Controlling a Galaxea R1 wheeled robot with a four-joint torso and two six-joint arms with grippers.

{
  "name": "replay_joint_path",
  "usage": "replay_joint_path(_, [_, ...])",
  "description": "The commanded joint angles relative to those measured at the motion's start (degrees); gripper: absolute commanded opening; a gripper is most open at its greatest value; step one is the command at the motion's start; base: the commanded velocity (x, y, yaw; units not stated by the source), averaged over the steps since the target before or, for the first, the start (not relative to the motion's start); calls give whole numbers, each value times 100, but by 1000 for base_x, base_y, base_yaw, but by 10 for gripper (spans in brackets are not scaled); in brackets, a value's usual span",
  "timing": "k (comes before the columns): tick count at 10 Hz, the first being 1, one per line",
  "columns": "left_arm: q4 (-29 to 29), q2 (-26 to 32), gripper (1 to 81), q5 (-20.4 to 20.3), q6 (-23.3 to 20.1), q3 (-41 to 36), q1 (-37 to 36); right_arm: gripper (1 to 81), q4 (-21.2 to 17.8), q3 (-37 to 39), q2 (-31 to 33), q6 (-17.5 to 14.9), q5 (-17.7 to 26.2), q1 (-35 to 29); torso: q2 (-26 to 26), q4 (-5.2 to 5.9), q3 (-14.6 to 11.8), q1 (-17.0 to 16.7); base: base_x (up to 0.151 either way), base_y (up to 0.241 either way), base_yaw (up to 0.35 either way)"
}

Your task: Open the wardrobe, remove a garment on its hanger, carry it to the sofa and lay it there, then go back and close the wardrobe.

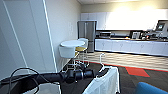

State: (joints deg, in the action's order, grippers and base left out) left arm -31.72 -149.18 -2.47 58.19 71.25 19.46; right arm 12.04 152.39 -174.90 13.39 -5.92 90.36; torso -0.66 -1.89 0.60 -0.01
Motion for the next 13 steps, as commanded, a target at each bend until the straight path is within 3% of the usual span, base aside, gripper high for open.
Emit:
replay_joint_path(1, [-106, 10, 10, -307, -44, -208, -992, 811, -27, -35, -56, -3, 267, -223, 0, 0, 0, 1, 0, 0, -251])
replay_joint_path(13, [-177, 63, 10, -306, -44, -366, -956, 811, -18, 17, -65, -20, 144, -206, 0, 0, 0, 1, 0, 0, -251])
